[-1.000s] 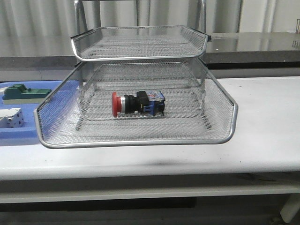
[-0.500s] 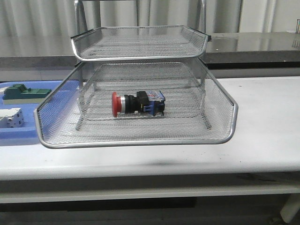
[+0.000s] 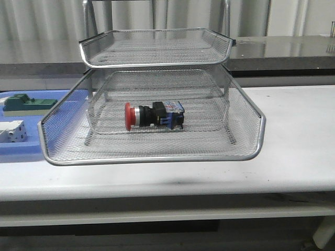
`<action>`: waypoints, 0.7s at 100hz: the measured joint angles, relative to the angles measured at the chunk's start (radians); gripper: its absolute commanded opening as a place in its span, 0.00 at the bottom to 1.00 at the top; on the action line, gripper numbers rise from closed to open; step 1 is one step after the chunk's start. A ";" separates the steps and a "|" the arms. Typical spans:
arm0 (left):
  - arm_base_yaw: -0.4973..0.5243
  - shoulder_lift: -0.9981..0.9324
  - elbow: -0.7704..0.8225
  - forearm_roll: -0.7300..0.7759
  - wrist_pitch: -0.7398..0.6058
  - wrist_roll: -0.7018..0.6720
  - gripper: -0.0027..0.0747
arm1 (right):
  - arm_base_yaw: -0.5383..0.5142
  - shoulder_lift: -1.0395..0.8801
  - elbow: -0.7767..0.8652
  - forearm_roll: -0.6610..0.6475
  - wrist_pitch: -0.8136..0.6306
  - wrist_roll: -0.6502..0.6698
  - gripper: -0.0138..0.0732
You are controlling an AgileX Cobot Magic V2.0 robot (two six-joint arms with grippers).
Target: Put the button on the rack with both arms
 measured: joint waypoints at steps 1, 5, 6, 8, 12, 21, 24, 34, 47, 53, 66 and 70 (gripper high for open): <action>0.000 0.000 0.000 0.000 0.000 0.000 0.01 | 0.000 0.000 0.000 0.000 0.000 0.000 0.08; 0.000 0.000 0.000 0.000 0.000 0.000 0.01 | 0.000 0.000 0.000 0.000 0.000 0.000 0.08; 0.000 0.000 0.000 0.000 0.000 0.000 0.01 | 0.000 0.000 0.000 0.000 0.000 0.000 0.08; 0.000 0.000 0.000 0.000 0.000 0.000 0.01 | 0.000 0.000 0.000 0.000 0.000 0.000 0.08; 0.000 0.000 0.000 0.000 0.000 0.000 0.01 | 0.000 0.000 0.000 0.000 0.000 0.000 0.08; 0.000 0.000 0.000 0.000 0.000 0.000 0.01 | 0.000 0.000 0.000 0.000 0.000 0.000 0.08; 0.000 0.000 0.000 0.000 0.000 0.000 0.01 | 0.000 0.000 0.000 0.000 0.000 0.000 0.08; 0.000 0.000 0.000 0.000 0.000 0.000 0.01 | 0.000 0.000 0.000 0.000 0.000 0.000 0.08; 0.000 0.000 0.000 0.000 0.000 0.000 0.01 | 0.000 0.000 0.000 0.000 -0.002 0.000 0.08; 0.000 0.000 0.000 0.000 0.000 0.000 0.01 | 0.000 0.000 0.000 0.000 -0.002 0.000 0.08; 0.000 0.000 0.000 0.000 0.000 0.000 0.01 | 0.000 0.000 0.000 0.016 -0.006 0.000 0.08; 0.000 0.000 0.000 0.000 0.000 0.000 0.01 | 0.000 0.000 0.000 0.031 -0.016 0.000 0.08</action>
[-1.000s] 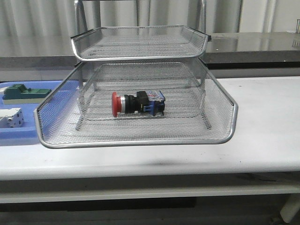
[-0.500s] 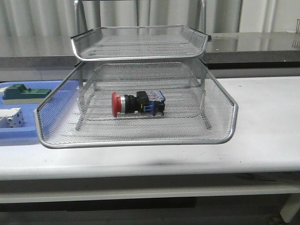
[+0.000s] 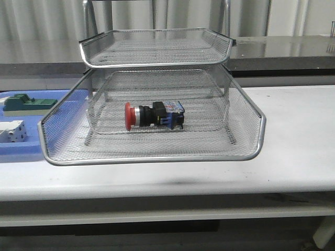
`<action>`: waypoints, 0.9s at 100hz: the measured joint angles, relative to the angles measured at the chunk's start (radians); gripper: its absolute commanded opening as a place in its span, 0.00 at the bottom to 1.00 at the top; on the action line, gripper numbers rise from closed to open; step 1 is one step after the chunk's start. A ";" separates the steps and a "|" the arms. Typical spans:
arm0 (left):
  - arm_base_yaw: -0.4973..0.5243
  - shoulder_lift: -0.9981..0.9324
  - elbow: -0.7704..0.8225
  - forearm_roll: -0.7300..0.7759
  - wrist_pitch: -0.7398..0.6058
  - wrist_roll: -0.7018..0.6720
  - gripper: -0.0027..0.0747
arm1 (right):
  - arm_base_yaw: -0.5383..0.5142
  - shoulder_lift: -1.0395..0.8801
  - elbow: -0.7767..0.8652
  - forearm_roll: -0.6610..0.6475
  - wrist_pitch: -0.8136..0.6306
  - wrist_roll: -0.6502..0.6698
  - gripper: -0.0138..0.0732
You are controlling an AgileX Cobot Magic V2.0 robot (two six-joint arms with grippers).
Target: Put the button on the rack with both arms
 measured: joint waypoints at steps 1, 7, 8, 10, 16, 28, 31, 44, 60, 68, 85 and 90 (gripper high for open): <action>0.000 0.000 0.000 0.000 0.000 0.000 0.01 | 0.000 0.000 0.000 0.002 -0.002 0.000 0.08; 0.000 0.000 0.000 0.000 0.000 0.000 0.01 | 0.000 0.000 0.000 0.026 -0.025 0.000 0.08; 0.000 0.000 0.000 0.000 0.000 0.000 0.01 | 0.000 0.000 0.000 0.033 -0.028 0.000 0.08; 0.000 0.000 0.000 0.000 0.000 0.000 0.01 | 0.000 0.000 0.000 0.039 -0.037 0.000 0.08; 0.000 0.000 0.000 0.000 0.000 0.000 0.01 | 0.000 0.005 0.000 0.066 -0.059 0.000 0.08; 0.000 0.000 0.000 0.000 0.000 0.000 0.01 | 0.000 0.060 0.000 0.123 -0.103 -0.003 0.08; 0.000 0.000 0.000 0.000 0.000 0.000 0.01 | 0.002 0.078 0.000 0.134 -0.111 -0.009 0.08; 0.000 0.000 0.000 0.000 0.000 0.000 0.01 | 0.025 0.168 0.000 0.185 -0.150 -0.061 0.08; 0.000 0.000 0.000 0.000 0.000 0.000 0.01 | 0.095 0.291 0.000 0.240 -0.201 -0.104 0.08; 0.000 0.000 0.000 0.000 0.001 0.000 0.01 | 0.144 0.359 0.000 0.246 -0.234 -0.110 0.08; 0.000 0.000 0.000 0.000 0.001 0.000 0.01 | 0.267 0.478 0.000 0.253 -0.312 -0.118 0.09; 0.000 0.000 0.000 0.000 0.001 0.000 0.01 | 0.310 0.512 0.000 0.254 -0.335 -0.120 0.09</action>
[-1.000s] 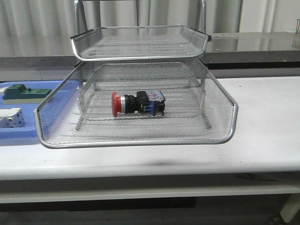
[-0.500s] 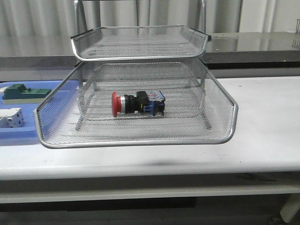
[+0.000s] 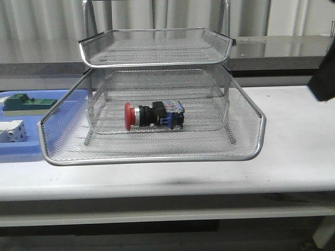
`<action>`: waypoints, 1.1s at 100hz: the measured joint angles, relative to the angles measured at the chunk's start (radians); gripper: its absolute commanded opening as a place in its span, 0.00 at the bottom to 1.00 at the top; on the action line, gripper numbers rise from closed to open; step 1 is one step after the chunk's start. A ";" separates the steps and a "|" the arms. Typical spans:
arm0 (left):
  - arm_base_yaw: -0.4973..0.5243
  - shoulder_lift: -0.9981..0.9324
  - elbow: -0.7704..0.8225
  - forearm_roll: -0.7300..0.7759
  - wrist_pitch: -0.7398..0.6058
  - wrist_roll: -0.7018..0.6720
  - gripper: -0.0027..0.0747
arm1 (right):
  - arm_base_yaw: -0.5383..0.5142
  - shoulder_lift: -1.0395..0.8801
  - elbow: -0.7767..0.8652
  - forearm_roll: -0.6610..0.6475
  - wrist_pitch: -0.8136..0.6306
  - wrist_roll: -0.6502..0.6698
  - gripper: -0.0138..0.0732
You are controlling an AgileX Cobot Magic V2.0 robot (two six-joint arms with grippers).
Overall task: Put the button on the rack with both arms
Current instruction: 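Bring the right gripper against the front edge of the middle tray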
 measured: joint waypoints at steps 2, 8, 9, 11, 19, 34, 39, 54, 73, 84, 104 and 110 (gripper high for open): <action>0.000 0.000 0.000 0.000 0.000 0.000 0.01 | 0.011 0.014 0.000 0.002 -0.010 0.001 0.09; 0.000 0.000 0.000 0.000 0.000 0.000 0.01 | 0.057 0.057 0.000 0.004 -0.037 0.001 0.09; 0.000 0.000 0.000 0.000 0.000 0.000 0.01 | 0.062 0.062 0.000 0.004 -0.040 0.001 0.09; 0.000 0.000 0.000 0.000 0.000 0.000 0.01 | 0.076 0.075 0.000 0.004 -0.049 -0.001 0.09; 0.000 0.000 0.000 0.000 0.000 0.000 0.01 | 0.131 0.126 -0.002 0.005 -0.079 -0.001 0.09; 0.000 0.000 0.000 0.000 0.000 0.000 0.01 | 0.209 0.213 -0.002 0.006 -0.137 -0.001 0.09; 0.000 0.000 0.000 0.000 0.000 0.000 0.01 | 0.231 0.236 -0.002 0.006 -0.156 -0.001 0.09; 0.000 0.000 0.000 0.000 0.000 0.000 0.01 | 0.288 0.292 -0.004 0.006 -0.211 -0.001 0.09; 0.000 0.000 0.000 0.000 0.000 0.000 0.01 | 0.331 0.362 -0.035 0.004 -0.250 -0.001 0.09; 0.000 0.000 0.000 0.000 0.000 0.000 0.01 | 0.338 0.409 -0.072 -0.011 -0.256 -0.003 0.09; 0.000 0.000 0.000 0.000 0.000 0.000 0.01 | 0.340 0.486 -0.129 -0.037 -0.258 -0.004 0.09; 0.000 0.000 0.000 0.000 0.000 0.000 0.01 | 0.340 0.504 -0.142 -0.039 -0.256 -0.004 0.09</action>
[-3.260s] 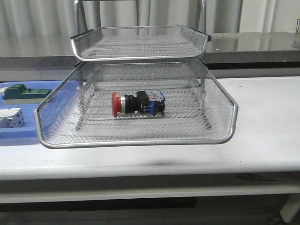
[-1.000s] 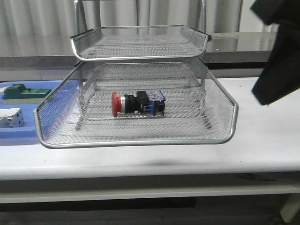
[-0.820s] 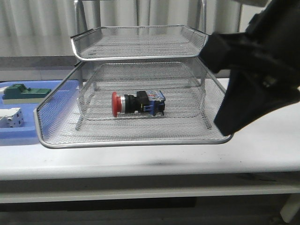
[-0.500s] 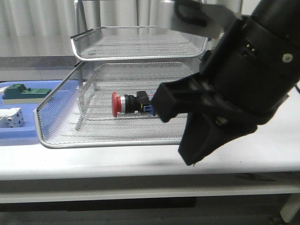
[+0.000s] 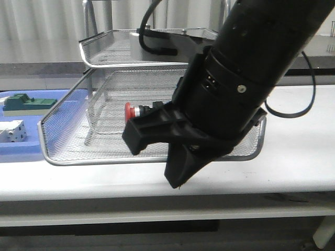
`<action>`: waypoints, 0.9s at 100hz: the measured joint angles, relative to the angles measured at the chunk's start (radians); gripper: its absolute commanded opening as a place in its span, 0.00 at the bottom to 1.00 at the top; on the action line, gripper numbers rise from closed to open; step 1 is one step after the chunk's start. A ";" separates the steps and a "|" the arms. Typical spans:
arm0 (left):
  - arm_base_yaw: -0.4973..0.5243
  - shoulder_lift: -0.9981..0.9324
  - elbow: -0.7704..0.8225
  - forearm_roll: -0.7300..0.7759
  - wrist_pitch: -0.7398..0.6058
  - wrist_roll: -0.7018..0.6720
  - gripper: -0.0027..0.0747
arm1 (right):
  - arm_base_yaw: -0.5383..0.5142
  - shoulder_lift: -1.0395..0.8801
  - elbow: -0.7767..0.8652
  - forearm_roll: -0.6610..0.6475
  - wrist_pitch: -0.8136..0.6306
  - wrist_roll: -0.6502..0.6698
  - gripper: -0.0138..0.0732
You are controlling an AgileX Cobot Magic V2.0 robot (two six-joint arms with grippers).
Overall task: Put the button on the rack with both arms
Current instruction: 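Bring the right gripper against the front edge of the middle tray, then push the middle mesh tray back into the rack with the right gripper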
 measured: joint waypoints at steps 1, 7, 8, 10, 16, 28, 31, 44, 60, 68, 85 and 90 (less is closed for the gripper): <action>0.000 0.000 0.000 0.000 0.000 0.000 0.01 | 0.000 0.004 0.000 -0.002 0.000 0.000 0.09; 0.000 0.000 0.000 0.000 0.000 0.000 0.01 | 0.002 0.020 -0.009 -0.002 0.002 0.000 0.09; 0.000 0.000 0.000 0.000 0.000 0.000 0.01 | 0.002 0.024 -0.011 -0.002 0.002 0.000 0.09; 0.000 0.000 0.000 0.000 0.000 0.000 0.01 | 0.002 0.028 -0.013 -0.002 0.002 0.000 0.09; 0.000 0.000 0.000 0.000 0.000 0.000 0.01 | 0.002 0.037 -0.012 -0.002 0.002 0.000 0.09; 0.000 0.000 0.000 0.000 0.000 0.000 0.01 | 0.002 0.055 -0.012 -0.002 0.002 0.000 0.09; 0.000 0.000 0.000 0.000 0.000 0.000 0.01 | 0.002 0.061 -0.012 -0.002 0.002 0.000 0.09; 0.000 0.000 0.000 0.000 0.000 0.000 0.01 | 0.002 0.073 -0.012 -0.006 0.002 0.000 0.09; 0.000 0.000 0.000 0.000 0.000 0.000 0.01 | 0.003 0.073 -0.012 -0.040 0.002 -0.002 0.09; 0.000 0.000 0.000 0.000 0.000 0.000 0.01 | 0.003 0.073 -0.012 -0.044 0.002 -0.002 0.09; 0.000 0.000 0.000 -0.002 0.000 0.000 0.01 | 0.003 0.081 -0.012 -0.059 0.002 -0.002 0.09; 0.000 0.000 0.000 -0.002 0.000 0.000 0.01 | 0.003 0.086 -0.015 -0.063 0.004 -0.002 0.09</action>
